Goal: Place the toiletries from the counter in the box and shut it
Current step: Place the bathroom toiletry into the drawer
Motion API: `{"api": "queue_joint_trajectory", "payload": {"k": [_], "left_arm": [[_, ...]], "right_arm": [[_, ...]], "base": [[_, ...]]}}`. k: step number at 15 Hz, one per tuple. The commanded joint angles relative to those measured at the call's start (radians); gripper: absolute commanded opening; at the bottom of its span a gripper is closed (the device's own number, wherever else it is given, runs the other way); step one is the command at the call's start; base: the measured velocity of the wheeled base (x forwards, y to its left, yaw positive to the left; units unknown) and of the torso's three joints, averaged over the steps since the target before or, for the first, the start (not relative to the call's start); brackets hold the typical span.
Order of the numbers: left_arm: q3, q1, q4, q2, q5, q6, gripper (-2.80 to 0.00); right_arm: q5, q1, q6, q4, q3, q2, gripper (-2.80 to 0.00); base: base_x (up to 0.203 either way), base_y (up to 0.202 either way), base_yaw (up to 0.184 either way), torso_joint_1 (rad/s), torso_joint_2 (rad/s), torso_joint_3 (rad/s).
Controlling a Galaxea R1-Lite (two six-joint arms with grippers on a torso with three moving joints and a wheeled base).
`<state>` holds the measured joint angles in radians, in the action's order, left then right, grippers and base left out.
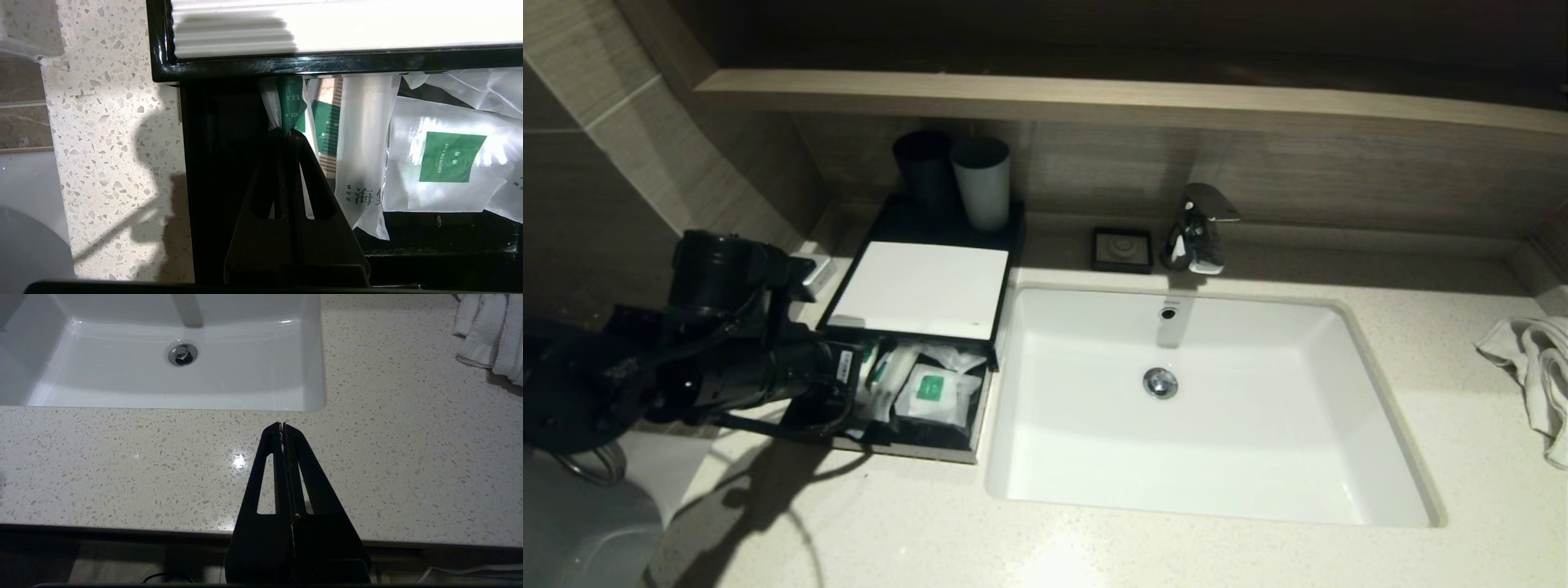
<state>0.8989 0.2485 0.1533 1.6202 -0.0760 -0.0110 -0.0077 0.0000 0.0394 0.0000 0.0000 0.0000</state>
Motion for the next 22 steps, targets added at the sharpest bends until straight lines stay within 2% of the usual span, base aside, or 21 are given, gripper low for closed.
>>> {"api": "queue_joint_trajectory", "payload": {"k": [1, 9, 12, 13, 14, 20, 22], "left_arm": [[0.0, 0.0, 0.002, -0.017, -0.001, -0.001, 0.0], [-0.012, 0.004, -0.013, -0.123, 0.002, -0.001, 0.0], [-0.016, 0.012, -0.062, -0.185, 0.008, 0.004, 0.0], [-0.017, 0.014, -0.093, -0.213, 0.01, 0.004, -2.06], [-0.018, 0.016, -0.125, -0.241, 0.012, 0.005, -2.8], [-0.046, 0.031, -0.318, -0.396, 0.016, 0.013, -2.8], [-0.086, 0.031, -0.325, -0.422, 0.016, 0.024, -2.8]], "right_arm": [[0.0, 0.0, 0.001, 0.0, 0.0, 0.002, -2.8], [0.0, 0.0, 0.001, 0.0, 0.0, 0.002, -2.8], [0.0, 0.0, 0.001, 0.0, 0.0, 0.002, -2.8], [0.0, 0.0, 0.001, 0.0, 0.0, 0.002, -2.8], [0.0, 0.0, 0.001, 0.0, 0.0, 0.002, -2.8], [0.0, 0.0, 0.001, 0.0, 0.0, 0.002, -2.8], [0.0, 0.0, 0.001, 0.0, 0.0, 0.002, -2.8]], "base": [[0.0, 0.0, 0.0, 0.0, 0.0, 0.0], [0.0, 0.0, 0.0, 0.0, 0.0, 0.0], [0.0, 0.0, 0.0, 0.0, 0.0, 0.0], [0.0, 0.0, 0.0, 0.0, 0.0, 0.0], [0.0, 0.0, 0.0, 0.0, 0.0, 0.0], [0.0, 0.0, 0.0, 0.0, 0.0, 0.0], [0.0, 0.0, 0.0, 0.0, 0.0, 0.0]]}}
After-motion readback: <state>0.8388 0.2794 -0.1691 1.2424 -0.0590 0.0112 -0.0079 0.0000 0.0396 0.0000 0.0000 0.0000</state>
